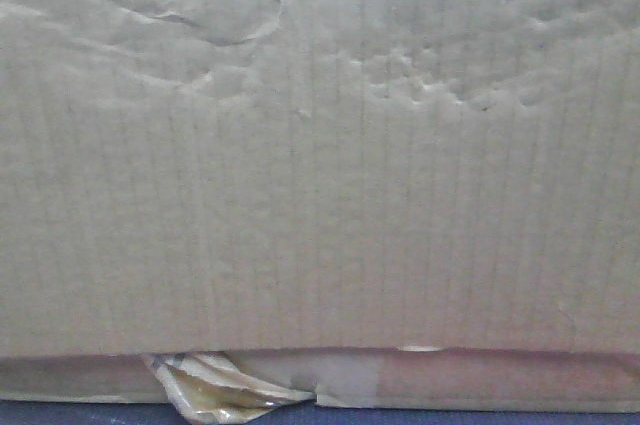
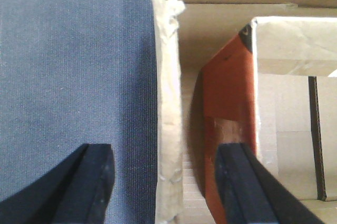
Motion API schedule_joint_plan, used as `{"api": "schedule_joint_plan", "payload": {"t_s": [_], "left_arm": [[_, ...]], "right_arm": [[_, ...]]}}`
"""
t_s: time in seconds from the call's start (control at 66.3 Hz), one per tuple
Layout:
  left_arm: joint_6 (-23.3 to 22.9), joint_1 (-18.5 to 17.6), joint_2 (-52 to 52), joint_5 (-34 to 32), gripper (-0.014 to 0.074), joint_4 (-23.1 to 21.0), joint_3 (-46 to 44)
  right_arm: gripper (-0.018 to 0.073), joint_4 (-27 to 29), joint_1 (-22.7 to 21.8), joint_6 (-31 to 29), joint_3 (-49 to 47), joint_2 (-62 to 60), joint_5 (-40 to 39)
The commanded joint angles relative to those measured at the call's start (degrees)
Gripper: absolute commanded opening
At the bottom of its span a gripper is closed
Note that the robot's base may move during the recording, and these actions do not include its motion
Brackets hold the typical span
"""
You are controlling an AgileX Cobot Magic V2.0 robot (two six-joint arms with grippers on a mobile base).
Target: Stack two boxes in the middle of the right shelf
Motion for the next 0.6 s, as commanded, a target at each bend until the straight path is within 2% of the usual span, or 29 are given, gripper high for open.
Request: {"api": "schedule_joint_plan", "payload": {"t_s": [0.0,0.136,0.256,0.392,0.588], "left_arm": [[0.09,0.42,-0.49,-0.18,0.0330,-0.34,0.05],[0.09,0.90,-0.49,-0.18,0.0330,-0.21,0.05],[0.09,0.90,-0.49,-0.18,0.0330,-0.21,0.05],[0.09,0.90,-0.49,-0.18,0.0330,0.07,0.05],[0.09,0.90,-0.49,-0.18,0.0330,0.31,0.05]], "right_arm": [[-0.0141,-0.12,0.95,2.74,-2.18,3.31,2.70],[-0.0140,-2.51,5.55,9.63,-2.57,6.92,3.79],[-0.0140,-9.15,12.20,16.46,-3.69,9.81,6.82],[-0.0140,-16.77,21.32,21.00,-6.26,14.41,10.41],[-0.0140,-16.52,26.50,22.11,-9.33,21.85,10.41]]}}
